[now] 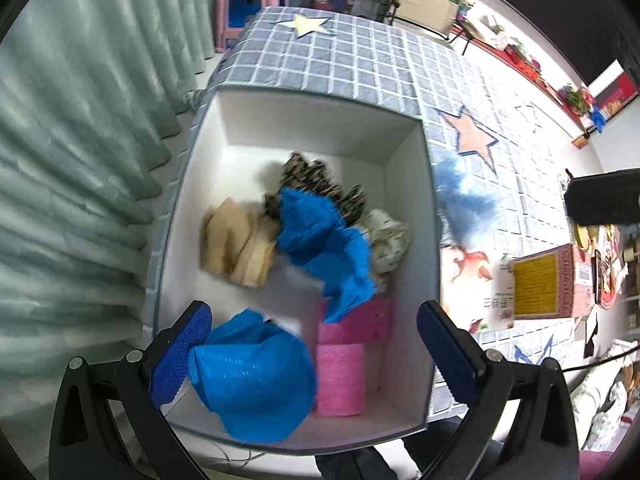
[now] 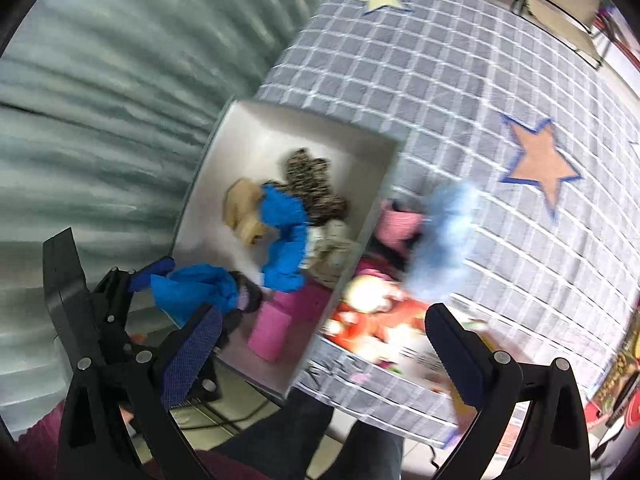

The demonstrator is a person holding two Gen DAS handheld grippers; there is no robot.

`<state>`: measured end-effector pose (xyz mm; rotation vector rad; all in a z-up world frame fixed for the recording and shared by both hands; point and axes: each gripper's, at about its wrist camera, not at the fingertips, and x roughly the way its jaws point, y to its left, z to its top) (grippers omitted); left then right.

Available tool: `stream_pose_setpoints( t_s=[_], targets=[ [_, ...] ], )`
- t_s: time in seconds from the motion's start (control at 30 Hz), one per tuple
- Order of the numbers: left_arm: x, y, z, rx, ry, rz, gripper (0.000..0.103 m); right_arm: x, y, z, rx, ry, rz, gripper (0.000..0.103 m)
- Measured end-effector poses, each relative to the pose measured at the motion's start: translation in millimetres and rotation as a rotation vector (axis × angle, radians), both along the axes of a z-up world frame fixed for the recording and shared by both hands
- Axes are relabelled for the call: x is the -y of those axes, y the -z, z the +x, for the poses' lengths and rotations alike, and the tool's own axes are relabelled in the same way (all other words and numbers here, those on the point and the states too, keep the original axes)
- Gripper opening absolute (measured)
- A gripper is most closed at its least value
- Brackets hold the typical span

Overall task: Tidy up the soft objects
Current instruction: 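Move both grippers toward the light blue fluffy toy and pink knit slipper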

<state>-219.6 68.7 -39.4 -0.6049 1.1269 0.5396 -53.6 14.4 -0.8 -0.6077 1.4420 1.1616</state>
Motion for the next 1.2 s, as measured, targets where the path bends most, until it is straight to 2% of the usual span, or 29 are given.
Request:
stream_pose_setpoints(
  t_s=[0.27,0.43,0.53,0.73,1.0,1.2],
  targets=[
    [17,-16,39,0.017,0.1,0.01,0.103,49,-11,82,0.0,0.124,-0.07,0.102],
    [25,-22,60,0.018,0.137,0.018,0.103,72,3,122,0.024,0.149,-0.168,0.102],
    [26,-22,70,0.011,0.134,0.016,0.103,72,16,139,0.016,0.136,-0.203,0.102],
    [30,-21,77,-0.016,0.112,0.023,0.103,32,52,147,-0.012,0.002,-0.267,0.102],
    [37,-19,80,-0.057,0.054,0.022,0.103,-38,117,124,-0.098,-0.181,-0.328,0.102],
    [44,-15,81,-0.085,0.012,0.002,0.103,-69,154,104,-0.153,-0.254,-0.339,0.102]
  ],
)
